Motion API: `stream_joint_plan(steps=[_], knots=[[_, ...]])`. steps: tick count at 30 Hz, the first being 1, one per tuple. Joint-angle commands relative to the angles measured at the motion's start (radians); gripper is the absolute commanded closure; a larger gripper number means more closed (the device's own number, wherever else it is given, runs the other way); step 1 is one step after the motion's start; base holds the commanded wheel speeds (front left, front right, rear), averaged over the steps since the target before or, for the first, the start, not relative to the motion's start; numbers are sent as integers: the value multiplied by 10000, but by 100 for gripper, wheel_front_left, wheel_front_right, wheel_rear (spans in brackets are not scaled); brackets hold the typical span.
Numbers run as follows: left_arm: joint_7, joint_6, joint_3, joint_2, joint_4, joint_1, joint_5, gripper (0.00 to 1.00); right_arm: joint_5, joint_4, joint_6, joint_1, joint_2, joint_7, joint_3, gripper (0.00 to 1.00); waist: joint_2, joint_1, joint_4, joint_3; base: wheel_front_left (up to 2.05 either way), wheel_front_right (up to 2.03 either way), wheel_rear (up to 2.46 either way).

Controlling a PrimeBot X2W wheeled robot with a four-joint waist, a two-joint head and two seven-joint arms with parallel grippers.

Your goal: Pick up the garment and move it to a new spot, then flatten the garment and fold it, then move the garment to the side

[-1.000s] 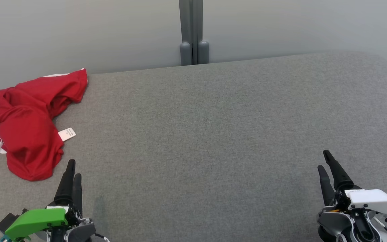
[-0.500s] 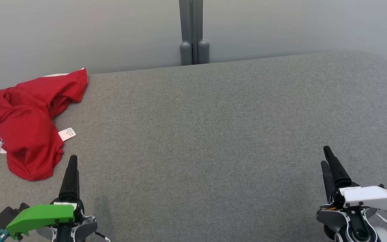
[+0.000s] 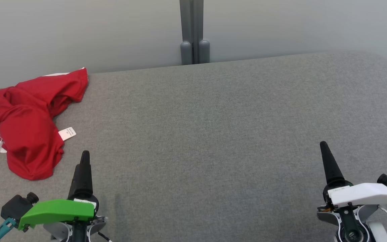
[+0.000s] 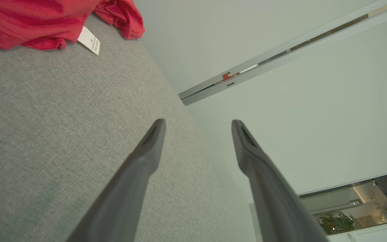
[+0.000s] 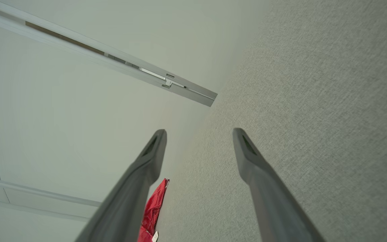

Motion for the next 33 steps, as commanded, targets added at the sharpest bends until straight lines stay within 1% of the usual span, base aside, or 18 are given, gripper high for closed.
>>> stream_joint_plan(steps=[1,9,19,24,33], knots=[[-107,88,-80,66,-194,11,491,0,-514,-244,4,-27,-63,-118,68,0,0,0,1,3,0,0,0],[-383,277,-334,75,-300,136,2216,0,-2137,-491,4,72,-70,-394,300,0,0,0,-4,14,0,0,0],[-702,421,-495,84,-374,395,4259,0,-3779,-625,5,153,-83,-721,502,0,0,0,-8,22,0,0,0],[-856,465,-558,89,-414,494,5078,0,-4452,-586,5,202,-88,-866,623,0,0,0,-2,17,0,0,0],[-1101,561,-753,98,-414,633,6147,0,-5617,-429,6,217,-96,-1112,793,0,0,0,-5,20,0,0,0]])
